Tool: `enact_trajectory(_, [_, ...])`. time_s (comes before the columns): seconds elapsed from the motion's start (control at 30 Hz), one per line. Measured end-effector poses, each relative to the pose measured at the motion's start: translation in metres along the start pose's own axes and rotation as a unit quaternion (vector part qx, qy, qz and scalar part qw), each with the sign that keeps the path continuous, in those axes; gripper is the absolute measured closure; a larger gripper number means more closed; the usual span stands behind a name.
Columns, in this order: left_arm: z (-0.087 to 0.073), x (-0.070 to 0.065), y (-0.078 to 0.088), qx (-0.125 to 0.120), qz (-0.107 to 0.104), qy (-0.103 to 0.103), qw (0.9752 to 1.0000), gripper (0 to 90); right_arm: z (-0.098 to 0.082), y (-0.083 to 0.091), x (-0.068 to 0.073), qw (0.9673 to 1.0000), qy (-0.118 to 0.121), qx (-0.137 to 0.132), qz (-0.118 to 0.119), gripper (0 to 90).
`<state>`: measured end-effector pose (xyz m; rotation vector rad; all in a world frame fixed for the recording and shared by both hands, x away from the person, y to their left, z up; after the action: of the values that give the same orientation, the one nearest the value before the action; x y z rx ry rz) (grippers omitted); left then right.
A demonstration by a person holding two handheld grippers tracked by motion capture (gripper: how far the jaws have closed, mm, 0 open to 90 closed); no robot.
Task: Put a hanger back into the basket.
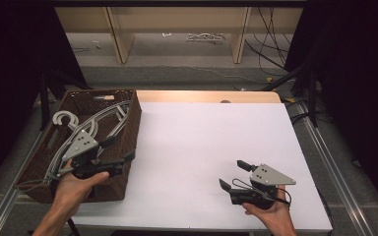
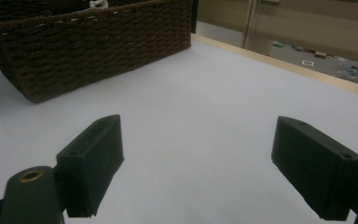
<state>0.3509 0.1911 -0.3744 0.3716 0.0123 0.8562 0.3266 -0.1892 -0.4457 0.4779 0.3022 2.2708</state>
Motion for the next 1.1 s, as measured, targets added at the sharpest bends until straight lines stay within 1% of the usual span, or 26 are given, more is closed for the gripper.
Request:
enact_trajectory(0.13, [-0.001,-0.012,-0.005,-0.013,-0.015,0.006,0.9998,16.8,0.0,0.001,0.001,1.0,0.002,-0.001,-0.004,17.5])
enact_trajectory(0.23, [-0.002,-0.02,-0.007,-0.017,-0.023,-0.001,0.9996,16.8,-0.001,0.0,0.002,1.0,-0.003,-0.004,0.0,17.4])
enact_trajectory(0.27, [-0.003,-0.022,-0.008,-0.019,-0.024,-0.002,0.9995,16.8,-0.001,0.001,0.003,1.0,-0.001,0.002,-0.001,17.4])
enact_trajectory(0.33, [-0.005,-0.026,-0.01,-0.023,-0.028,0.003,0.9993,16.8,-0.001,0.001,0.003,1.0,0.0,-0.002,-0.001,17.4])
enact_trajectory(0.37, [-0.005,-0.027,-0.01,-0.026,-0.03,-0.001,0.9992,16.8,-0.001,0.001,0.004,1.0,-0.001,0.001,-0.002,17.3])
enact_trajectory(0.4, [-0.007,-0.029,-0.011,-0.028,-0.031,-0.003,0.9991,16.8,-0.001,0.001,0.004,1.0,0.001,-0.002,-0.002,17.3])
enact_trajectory(0.43, [-0.008,-0.03,-0.012,-0.029,-0.032,-0.003,0.9991,16.8,-0.001,0.002,0.004,1.0,0.004,-0.003,-0.005,17.3])
enact_trajectory(0.5, [-0.01,-0.033,-0.013,-0.03,-0.035,-0.004,0.9989,16.7,-0.002,0.002,0.006,1.0,0.002,-0.004,-0.004,17.3])
enact_trajectory(0.57, [-0.014,-0.038,-0.015,-0.029,-0.037,-0.005,0.9989,16.8,-0.002,0.001,0.007,1.0,0.004,-0.006,0.0,17.3])
enact_trajectory(0.6, [-0.016,-0.04,-0.016,-0.029,-0.039,-0.006,0.9988,16.8,-0.003,0.002,0.009,1.0,0.0,0.001,0.004,17.2])
enact_trajectory(0.63, [-0.018,-0.042,-0.017,-0.031,-0.042,-0.007,0.9986,16.8,-0.004,0.002,0.009,1.0,-0.001,0.002,0.003,17.2])
enact_trajectory(0.67, [-0.02,-0.044,-0.018,-0.027,-0.042,-0.011,0.9987,16.8,-0.003,0.003,0.009,1.0,0.006,-0.004,-0.002,17.1])
enact_trajectory(0.73, [-0.023,-0.047,-0.019,-0.029,-0.045,-0.011,0.9985,16.8,-0.004,0.004,0.011,1.0,0.001,0.002,0.002,17.0])
enact_trajectory(0.77, [-0.024,-0.048,-0.019,-0.027,-0.046,-0.015,0.9985,16.8,-0.004,0.004,0.012,1.0,0.001,-0.003,0.001,16.9])
enact_trajectory(0.8, [-0.025,-0.05,-0.019,-0.028,-0.047,-0.015,0.9984,16.8,-0.005,0.003,0.012,1.0,0.001,-0.005,0.005,16.9])
enact_trajectory(0.83, [-0.027,-0.052,-0.02,-0.03,-0.048,-0.018,0.9983,16.8,-0.005,0.004,0.013,1.0,-0.001,-0.002,0.005,16.9])
enact_trajectory(0.87, [-0.029,-0.054,-0.021,-0.03,-0.047,-0.022,0.9982,16.8,-0.005,0.005,0.013,1.0,0.005,-0.005,0.003,16.8])
enact_trajectory(0.9, [-0.032,-0.056,-0.022,-0.03,-0.047,-0.022,0.9982,16.8,-0.006,0.004,0.015,0.9999,-0.003,-0.005,0.01,16.8])
enact_trajectory(0.93, [-0.034,-0.057,-0.023,-0.03,-0.05,-0.02,0.9981,16.8,-0.006,0.005,0.015,1.0,0.001,-0.007,0.005,16.7])
enact_trajectory(0.97, [-0.035,-0.058,-0.024,-0.029,-0.051,-0.022,0.998,16.8,-0.007,0.006,0.015,1.0,0.002,-0.004,0.004,16.7])
enact_trajectory(1.0, [-0.038,-0.06,-0.025,-0.031,-0.049,-0.016,0.9982,16.8,-0.007,0.006,0.016,1.0,-0.001,-0.001,0.006,16.7])
enact_trajectory(1.03, [-0.039,-0.06,-0.025,-0.031,-0.052,-0.024,0.9979,16.8,-0.008,0.006,0.017,0.9999,-0.002,-0.003,0.01,16.7])
enact_trajectory(1.07, [-0.041,-0.061,-0.026,-0.033,-0.052,-0.024,0.9978,16.8,-0.008,0.006,0.017,1.0,-0.001,-0.001,0.008,16.7])
enact_trajectory(1.1, [-0.043,-0.062,-0.026,-0.033,-0.05,-0.029,0.9978,16.8,-0.009,0.007,0.019,0.9999,-0.004,-0.002,0.011,16.6])
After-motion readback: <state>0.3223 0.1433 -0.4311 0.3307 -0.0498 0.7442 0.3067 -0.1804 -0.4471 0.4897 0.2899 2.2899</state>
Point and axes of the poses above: each handheld gripper's, and its own axes: y roughly backward along the jaws, z roughly out of its top, x roughly to its left, the point moved 4 cm from there along -y, roughly forward along the jaws, and after that the axes turned 15 degrees about -y, right-handed, at the moved point
